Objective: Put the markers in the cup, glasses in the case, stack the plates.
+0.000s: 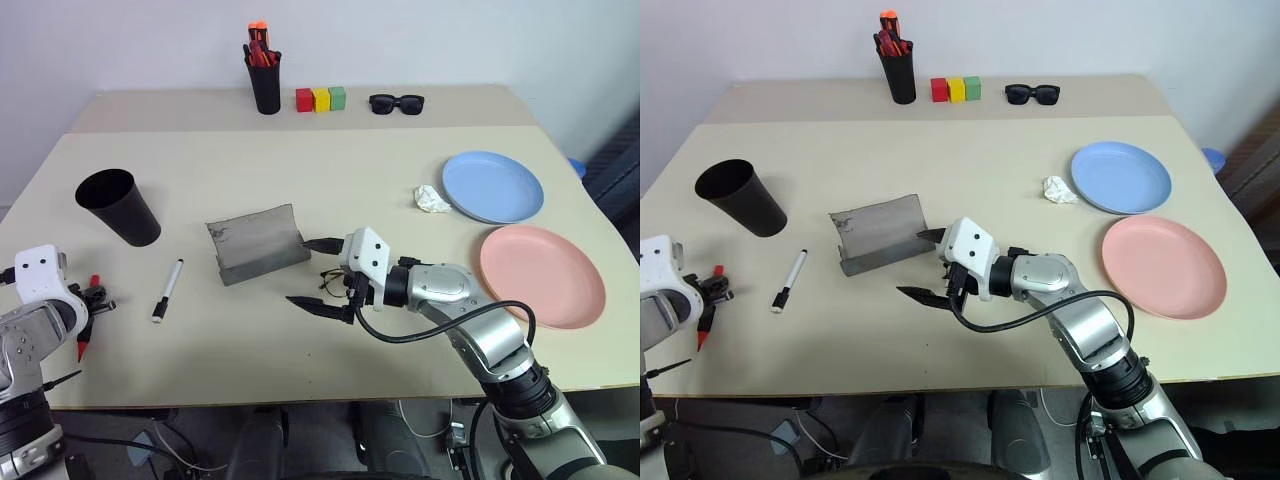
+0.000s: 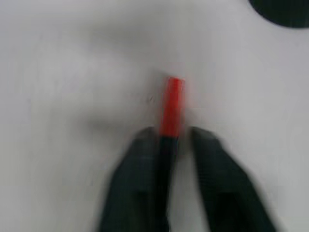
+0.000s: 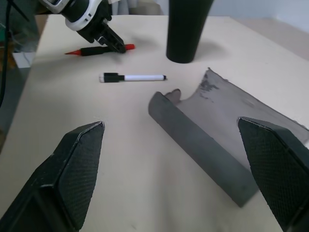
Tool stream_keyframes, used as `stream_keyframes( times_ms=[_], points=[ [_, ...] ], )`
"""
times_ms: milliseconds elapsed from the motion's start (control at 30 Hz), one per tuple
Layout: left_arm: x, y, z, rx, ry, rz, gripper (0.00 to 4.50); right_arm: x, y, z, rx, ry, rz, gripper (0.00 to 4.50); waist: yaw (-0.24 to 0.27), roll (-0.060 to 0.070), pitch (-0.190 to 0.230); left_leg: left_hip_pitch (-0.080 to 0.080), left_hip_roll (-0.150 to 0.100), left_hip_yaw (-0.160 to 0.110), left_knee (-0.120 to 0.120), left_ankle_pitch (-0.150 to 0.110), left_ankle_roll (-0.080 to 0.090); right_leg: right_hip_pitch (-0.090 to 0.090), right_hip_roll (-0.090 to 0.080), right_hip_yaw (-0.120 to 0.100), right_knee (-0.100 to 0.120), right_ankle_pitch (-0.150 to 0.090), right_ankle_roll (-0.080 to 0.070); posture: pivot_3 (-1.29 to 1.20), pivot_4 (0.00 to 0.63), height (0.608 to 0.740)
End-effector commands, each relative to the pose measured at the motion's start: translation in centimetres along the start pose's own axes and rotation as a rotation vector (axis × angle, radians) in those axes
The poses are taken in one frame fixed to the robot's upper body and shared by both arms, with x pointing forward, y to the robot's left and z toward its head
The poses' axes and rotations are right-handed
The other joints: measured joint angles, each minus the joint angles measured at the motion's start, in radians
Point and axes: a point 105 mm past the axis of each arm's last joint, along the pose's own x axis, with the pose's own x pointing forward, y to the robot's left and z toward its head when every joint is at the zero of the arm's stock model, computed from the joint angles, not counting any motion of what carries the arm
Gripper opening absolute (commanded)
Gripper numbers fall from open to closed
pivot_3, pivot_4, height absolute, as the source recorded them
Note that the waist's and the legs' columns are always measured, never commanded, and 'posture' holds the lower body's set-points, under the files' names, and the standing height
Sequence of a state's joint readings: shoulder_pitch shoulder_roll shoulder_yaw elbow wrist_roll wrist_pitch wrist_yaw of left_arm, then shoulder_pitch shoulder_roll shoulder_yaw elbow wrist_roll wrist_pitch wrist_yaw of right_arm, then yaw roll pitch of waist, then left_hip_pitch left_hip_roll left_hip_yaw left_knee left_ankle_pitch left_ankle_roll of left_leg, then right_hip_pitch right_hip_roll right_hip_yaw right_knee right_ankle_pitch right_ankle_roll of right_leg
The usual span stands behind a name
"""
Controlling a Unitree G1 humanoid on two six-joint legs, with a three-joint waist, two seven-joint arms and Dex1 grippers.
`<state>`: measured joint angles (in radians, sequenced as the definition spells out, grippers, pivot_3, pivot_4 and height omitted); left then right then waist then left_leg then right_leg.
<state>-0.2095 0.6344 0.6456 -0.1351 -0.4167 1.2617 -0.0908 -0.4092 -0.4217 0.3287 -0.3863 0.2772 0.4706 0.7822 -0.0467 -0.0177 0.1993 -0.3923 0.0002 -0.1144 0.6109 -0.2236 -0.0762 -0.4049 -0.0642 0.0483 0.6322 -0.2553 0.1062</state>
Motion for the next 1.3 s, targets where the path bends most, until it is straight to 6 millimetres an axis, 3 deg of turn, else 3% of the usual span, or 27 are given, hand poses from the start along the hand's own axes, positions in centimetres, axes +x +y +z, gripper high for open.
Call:
stream_keyframes(
  times_ms=[33, 200, 267, 333, 367, 467, 533, 667, 1000, 1167, 1300],
  points=[
    [-1.1, 2.3, 4.1, -0.009, -0.24, 0.117, 0.03, 0.0, -0.6, 1.4, -0.057, -0.049, -0.023, 4.5, 0.002, -0.001, 0.0, 0.0, 0.0, 0.0, 0.0, 0.0, 0.0, 0.0, 0.0, 0.0, 0.0, 0.0, 0.0, 0.0, 0.15, 0.74],
    [-5.3, 6.2, 10.9, -0.054, -0.674, 0.37, 0.03, 0.6, -2.7, 3.5, -0.071, -0.151, -0.102, 4.5, 0.003, -0.005, 0.0, -0.001, 0.001, 0.0, 0.0, 0.001, -0.001, -0.001, 0.0, 0.0, 0.0, 0.0, -0.001, 0.0, 0.15, 0.74],
    [-7.2, 6.3, 13.0, 0.027, -0.829, 0.438, 0.03, 1.0, -3.8, 4.7, -0.069, -0.205, -0.156, 4.5, 0.003, -0.005, 0.0, -0.001, 0.0, 0.001, 0.0, 0.001, -0.001, -0.001, -0.001, 0.0, -0.001, 0.001, 0.0, 0.0, 0.15, 0.74],
    [-8.9, 4.4, 15.4, 0.103, -1.0, 0.391, 0.03, 1.6, -5.3, 6.3, -0.055, -0.278, -0.23, 4.5, 0.004, -0.005, 0.0, -0.001, 0.0, 0.002, -0.001, 0.001, -0.001, -0.001, -0.001, 0.0, -0.002, 0.002, 0.002, 0.0, 0.15, 0.74],
    [-9.4, 2.5, 16.8, 0.115, -1.081, 0.327, 0.03, 2.4, -5.7, 7.1, -0.054, -0.304, -0.241, 4.5, 0.007, -0.005, 0.0, -0.001, 0.0, 0.002, -0.001, 0.001, -0.001, -0.001, 0.0, 0.0, -0.001, 0.002, 0.002, 0.0, 0.15, 0.74],
    [-9.9, -3.0, 19.7, 0.131, -1.214, 0.146, 0.03, 4.1, -5.4, 8.3, -0.064, -0.343, -0.217, 4.5, 0.032, -0.006, -0.001, -0.003, 0.0, 0.0, 0.0, 0.002, -0.004, -0.001, 0.0, -0.001, -0.001, 0.002, 0.001, 0.0, 0.15, 0.74],
    [-9.8, -5.0, 20.6, 0.148, -1.245, 0.088, 0.03, 4.5, -5.2, 8.6, -0.057, -0.358, -0.209, 4.5, 0.033, -0.007, -0.001, -0.003, 0.0, 0.0, 0.0, 0.002, -0.004, 0.0, 0.0, -0.001, -0.003, 0.002, 0.002, 0.0, 0.15, 0.74],
    [-8.4, -8.0, 20.9, 0.242, -1.265, 0.038, 0.03, 5.0, -4.9, 8.5, -0.052, -0.368, -0.203, 4.5, 0.024, -0.006, -0.001, -0.003, -0.001, 0.002, -0.001, 0.002, -0.004, -0.001, -0.001, 0.001, -0.002, 0.005, 0.008, 0.0, 0.15, 0.74],
    [-3.2, -7.7, 16.6, 0.165, -1.137, 0.009, 0.03, 4.5, -5.0, 8.0, -0.043, -0.356, -0.223, 4.5, 0.002, -0.006, -0.001, -0.004, 0.0, 0.001, -0.001, 0.002, -0.003, -0.004, 0.001, 0.001, 0.001, 0.006, 0.008, 0.0, 0.15, 0.74],
    [-2.1, -7.2, 15.1, 0.134, -1.106, 0.025, 0.03, 4.5, -4.9, 7.8, -0.042, -0.353, -0.224, 4.5, 0.003, -0.006, -0.001, -0.005, 0.0, 0.001, 0.0, 0.002, -0.003, -0.004, 0.001, 0.001, 0.001, 0.006, 0.008, 0.0, 0.15, 0.74],
    [-2.2, -7.0, 14.9, 0.106, -1.114, 0.035, 1.66, 4.6, -4.8, 7.8, -0.042, -0.349, -0.217, 4.5, 0.003, -0.006, -0.001, -0.005, 0.0, 0.001, 0.0, 0.002, -0.003, -0.004, 0.001, 0.001, 0.001, 0.006, 0.008, 0.0, 0.15, 0.74]
  ],
)
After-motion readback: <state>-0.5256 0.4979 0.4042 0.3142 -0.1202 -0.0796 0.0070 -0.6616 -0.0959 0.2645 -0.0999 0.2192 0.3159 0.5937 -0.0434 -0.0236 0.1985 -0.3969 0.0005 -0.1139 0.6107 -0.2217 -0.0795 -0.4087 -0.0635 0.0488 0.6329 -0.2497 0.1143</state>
